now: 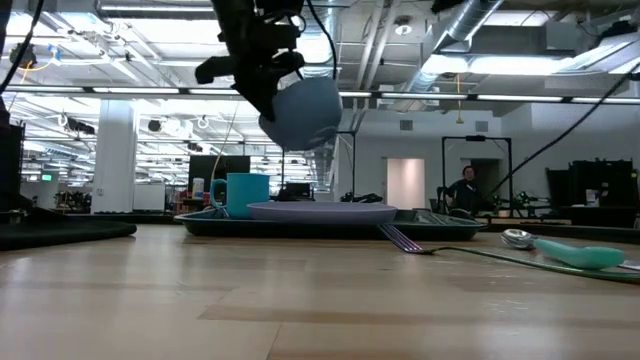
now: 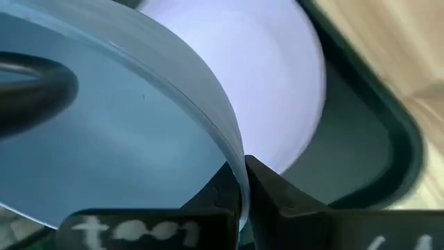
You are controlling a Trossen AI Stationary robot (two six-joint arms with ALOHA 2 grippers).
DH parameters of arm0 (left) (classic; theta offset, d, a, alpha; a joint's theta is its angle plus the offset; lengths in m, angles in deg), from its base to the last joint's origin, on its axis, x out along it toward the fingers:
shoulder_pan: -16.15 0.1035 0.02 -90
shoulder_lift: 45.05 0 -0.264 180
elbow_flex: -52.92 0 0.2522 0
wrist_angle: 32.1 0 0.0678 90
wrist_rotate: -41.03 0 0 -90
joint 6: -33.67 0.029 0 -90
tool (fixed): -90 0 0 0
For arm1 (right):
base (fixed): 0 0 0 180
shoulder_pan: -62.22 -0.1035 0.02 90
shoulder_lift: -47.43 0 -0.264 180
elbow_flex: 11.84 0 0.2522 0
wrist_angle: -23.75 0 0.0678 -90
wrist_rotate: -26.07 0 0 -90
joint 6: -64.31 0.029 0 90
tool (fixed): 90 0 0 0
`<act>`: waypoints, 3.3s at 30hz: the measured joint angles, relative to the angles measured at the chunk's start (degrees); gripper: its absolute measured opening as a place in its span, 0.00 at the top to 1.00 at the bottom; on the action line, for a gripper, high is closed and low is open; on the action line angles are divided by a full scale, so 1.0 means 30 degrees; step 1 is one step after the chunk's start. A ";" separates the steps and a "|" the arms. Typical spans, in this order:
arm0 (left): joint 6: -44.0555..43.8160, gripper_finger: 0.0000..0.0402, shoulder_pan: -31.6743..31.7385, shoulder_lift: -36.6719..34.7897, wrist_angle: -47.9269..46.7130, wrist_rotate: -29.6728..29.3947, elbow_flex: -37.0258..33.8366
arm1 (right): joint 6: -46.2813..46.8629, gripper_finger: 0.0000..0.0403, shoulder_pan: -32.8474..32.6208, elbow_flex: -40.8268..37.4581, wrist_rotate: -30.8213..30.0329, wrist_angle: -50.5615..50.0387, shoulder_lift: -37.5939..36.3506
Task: Set up tray
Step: Put the blue bowl on top of the purple plate on the black tray
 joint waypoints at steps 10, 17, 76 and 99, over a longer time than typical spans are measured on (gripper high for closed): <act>0.2636 1.00 -0.1836 0.1835 -0.0781 -0.2150 0.0085 | 0.1146 0.61 -0.0412 -1.0132 -0.2487 1.1290 -0.2870; 0.3387 1.00 -0.2066 0.3505 -0.1152 -0.3395 0.0460 | 0.3452 0.61 -0.0942 -1.2332 -0.2528 1.1206 -0.2997; 0.2593 1.00 -0.1264 0.6553 -0.1567 -0.3813 0.2372 | 0.4150 0.62 -0.3280 -1.2500 -0.3994 1.1223 -0.2736; 0.2629 1.00 -0.1148 0.7770 -0.0930 -0.4480 0.2212 | 0.4317 0.62 -0.3280 -1.2496 -0.3923 1.2048 -0.1108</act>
